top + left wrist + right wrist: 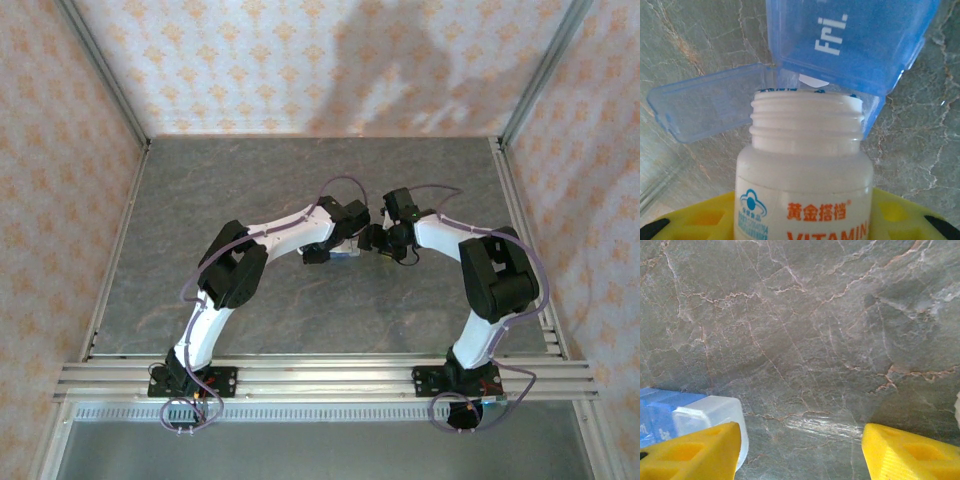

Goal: Sort the pills into containers

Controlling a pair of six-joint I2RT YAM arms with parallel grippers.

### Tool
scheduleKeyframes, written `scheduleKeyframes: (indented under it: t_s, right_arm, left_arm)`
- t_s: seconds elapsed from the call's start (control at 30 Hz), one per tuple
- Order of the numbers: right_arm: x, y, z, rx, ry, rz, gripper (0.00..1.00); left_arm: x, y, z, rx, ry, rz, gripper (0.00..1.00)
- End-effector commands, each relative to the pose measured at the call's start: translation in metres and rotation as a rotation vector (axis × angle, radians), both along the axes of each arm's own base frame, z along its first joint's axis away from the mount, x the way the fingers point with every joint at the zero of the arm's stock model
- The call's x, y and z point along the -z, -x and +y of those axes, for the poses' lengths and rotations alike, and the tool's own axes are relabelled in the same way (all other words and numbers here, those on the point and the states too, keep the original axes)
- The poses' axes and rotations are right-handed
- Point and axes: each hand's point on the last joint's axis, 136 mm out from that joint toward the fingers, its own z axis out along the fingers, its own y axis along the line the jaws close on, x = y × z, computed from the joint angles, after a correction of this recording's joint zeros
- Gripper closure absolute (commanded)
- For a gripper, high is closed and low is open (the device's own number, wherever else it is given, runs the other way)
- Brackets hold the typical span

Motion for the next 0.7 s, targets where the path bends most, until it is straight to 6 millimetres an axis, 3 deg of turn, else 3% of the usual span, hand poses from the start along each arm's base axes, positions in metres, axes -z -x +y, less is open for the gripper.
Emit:
scheduleKeyframes:
  t_s: [0.0, 0.47, 0.67]
  right_arm:
    - [0.015, 0.007, 0.003, -0.025, 0.024, 0.034, 0.34]
    - [0.016, 0.007, 0.003, -0.027, 0.023, 0.038, 0.34]
    - [0.016, 0.007, 0.003, -0.025, 0.025, 0.037, 0.34]
  left_arm:
    - [-0.006, 0.005, 0.002, 0.027, -0.023, 0.002, 1.0]
    - [-0.025, -0.002, -0.005, 0.02, 0.011, -0.036, 1.0]
    - [-0.021, 0.001, -0.003, 0.012, 0.013, -0.026, 1.0]
